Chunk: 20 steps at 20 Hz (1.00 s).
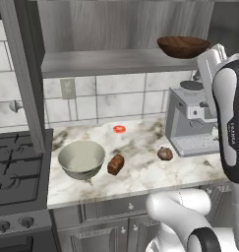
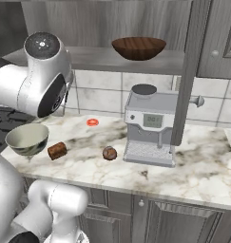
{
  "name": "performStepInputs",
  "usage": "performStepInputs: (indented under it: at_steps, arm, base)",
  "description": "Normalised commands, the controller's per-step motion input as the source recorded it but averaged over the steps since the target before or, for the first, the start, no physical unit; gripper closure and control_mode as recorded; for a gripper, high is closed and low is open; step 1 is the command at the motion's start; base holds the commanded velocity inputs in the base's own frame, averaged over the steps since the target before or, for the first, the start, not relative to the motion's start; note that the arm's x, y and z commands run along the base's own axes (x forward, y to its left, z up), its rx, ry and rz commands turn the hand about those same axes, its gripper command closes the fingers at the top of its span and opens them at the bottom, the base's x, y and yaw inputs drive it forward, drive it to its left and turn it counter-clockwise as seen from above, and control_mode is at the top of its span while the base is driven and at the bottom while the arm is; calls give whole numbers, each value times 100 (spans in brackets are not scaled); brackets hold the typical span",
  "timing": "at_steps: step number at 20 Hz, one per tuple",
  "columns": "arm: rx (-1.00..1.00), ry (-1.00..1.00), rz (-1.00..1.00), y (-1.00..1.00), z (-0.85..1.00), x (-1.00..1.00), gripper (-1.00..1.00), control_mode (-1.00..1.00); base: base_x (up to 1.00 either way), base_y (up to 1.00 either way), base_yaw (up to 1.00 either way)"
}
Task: Pick both bowls and place them on the counter. Then place the bread in one bowl and place the bread in the other bowl.
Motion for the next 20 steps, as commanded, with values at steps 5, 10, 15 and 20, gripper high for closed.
performStepInputs:
  at_steps: [5,10,15,20]
  arm:
    - [-5,-20,-12,-47,22,-6,-100,-100]
    - [-1,-3,-13,-33,19,1,-100,-100]
    - [0,0,-6,-27,17,16,-100,-100]
    - [-1,0,-1,-30,15,21,-100,-100]
  base:
    - [0,0,0]
    - [0,0,0]
    - [0,0,0]
    - [0,0,0]
